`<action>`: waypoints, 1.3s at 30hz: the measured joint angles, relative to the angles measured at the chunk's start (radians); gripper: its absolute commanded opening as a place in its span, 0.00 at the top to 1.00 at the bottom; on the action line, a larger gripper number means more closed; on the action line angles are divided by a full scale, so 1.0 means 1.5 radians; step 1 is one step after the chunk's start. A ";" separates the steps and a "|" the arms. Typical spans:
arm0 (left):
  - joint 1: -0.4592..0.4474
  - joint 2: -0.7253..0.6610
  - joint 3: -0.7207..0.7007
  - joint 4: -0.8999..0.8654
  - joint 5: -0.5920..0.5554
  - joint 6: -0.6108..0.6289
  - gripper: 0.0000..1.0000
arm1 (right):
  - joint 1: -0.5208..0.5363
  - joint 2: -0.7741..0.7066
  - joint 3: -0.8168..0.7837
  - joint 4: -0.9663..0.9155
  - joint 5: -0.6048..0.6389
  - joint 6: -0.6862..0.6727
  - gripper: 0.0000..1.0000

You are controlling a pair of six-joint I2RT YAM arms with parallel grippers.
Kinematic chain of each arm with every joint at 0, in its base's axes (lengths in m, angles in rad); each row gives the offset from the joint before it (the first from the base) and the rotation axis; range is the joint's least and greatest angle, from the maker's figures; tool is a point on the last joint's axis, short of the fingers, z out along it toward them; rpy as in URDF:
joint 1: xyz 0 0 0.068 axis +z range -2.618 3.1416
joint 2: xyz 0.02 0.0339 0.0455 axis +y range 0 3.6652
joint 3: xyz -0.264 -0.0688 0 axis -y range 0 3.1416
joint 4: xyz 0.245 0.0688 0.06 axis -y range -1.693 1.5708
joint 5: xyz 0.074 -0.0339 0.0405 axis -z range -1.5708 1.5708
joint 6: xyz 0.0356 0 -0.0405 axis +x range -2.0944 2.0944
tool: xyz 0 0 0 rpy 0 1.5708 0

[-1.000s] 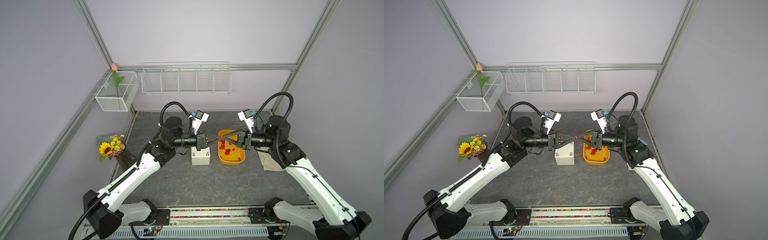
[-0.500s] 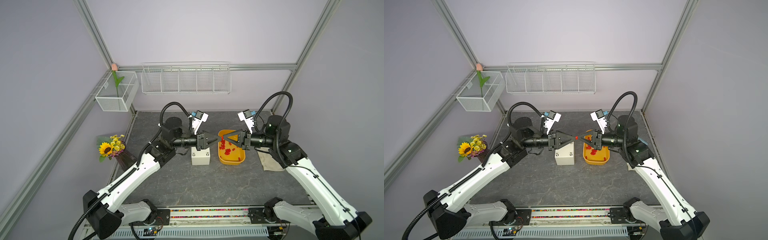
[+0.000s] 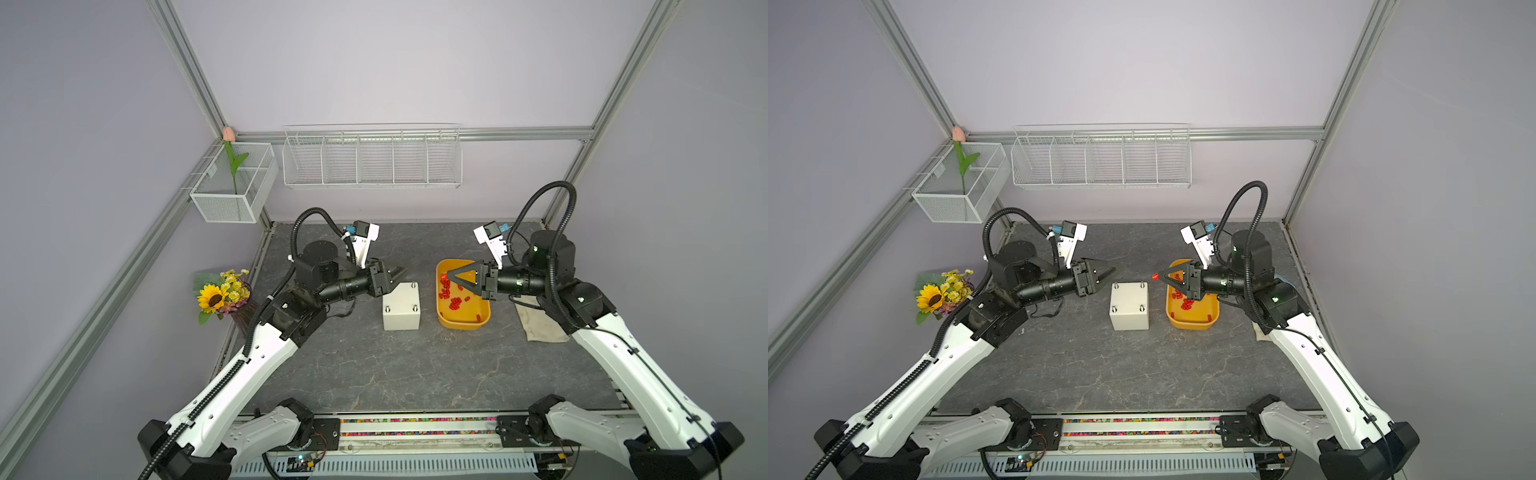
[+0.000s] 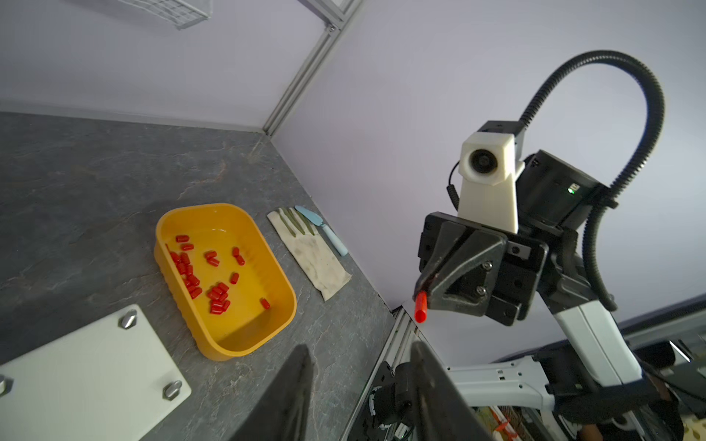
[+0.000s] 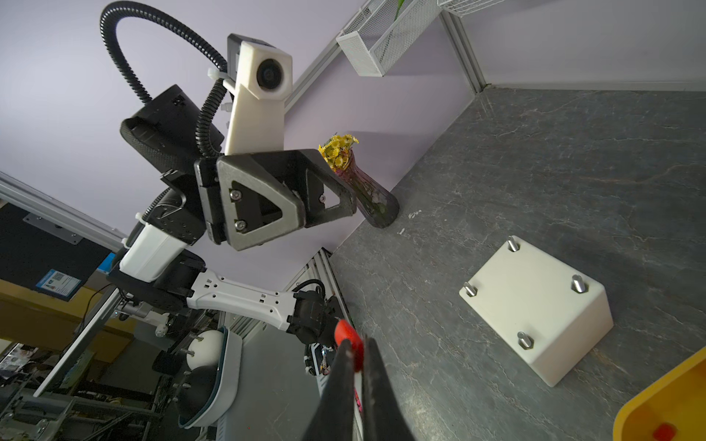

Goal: Cover the protruding screws with screw protection sleeves
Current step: Attach the screw protection sleeve to the screw.

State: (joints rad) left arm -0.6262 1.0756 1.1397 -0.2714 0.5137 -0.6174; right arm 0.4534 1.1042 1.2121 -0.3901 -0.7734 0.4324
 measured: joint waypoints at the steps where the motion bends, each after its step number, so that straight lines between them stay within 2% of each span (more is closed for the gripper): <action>1: 0.000 0.001 0.000 -0.021 -0.022 -0.001 0.52 | 0.000 0.005 0.000 -0.004 0.006 -0.003 0.91; 9: 0.017 0.013 0.002 -0.170 -0.170 -0.011 0.51 | 0.002 0.052 0.023 -0.072 0.070 -0.043 0.91; 15: 0.063 0.039 0.006 -0.255 -0.232 -0.042 0.49 | 0.015 0.105 0.057 -0.133 0.139 -0.079 0.91; 19: 0.064 0.056 0.024 -0.306 -0.258 -0.054 0.45 | 0.028 0.155 0.091 -0.170 0.187 -0.100 0.91; 24: 0.064 0.085 0.056 -0.338 -0.260 -0.048 0.45 | 0.045 0.211 0.137 -0.209 0.241 -0.122 0.91; 33: 0.074 0.122 0.082 -0.342 -0.179 0.015 0.46 | 0.088 0.332 0.258 -0.290 0.351 -0.169 0.91; 39: 0.077 0.138 0.092 -0.341 -0.151 0.034 0.46 | 0.104 0.405 0.328 -0.341 0.409 -0.196 0.91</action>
State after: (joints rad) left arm -0.5110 1.2827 1.2778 -0.7834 0.2874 -0.5667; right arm 0.6090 1.7123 1.7035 -0.9012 -0.1593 0.1390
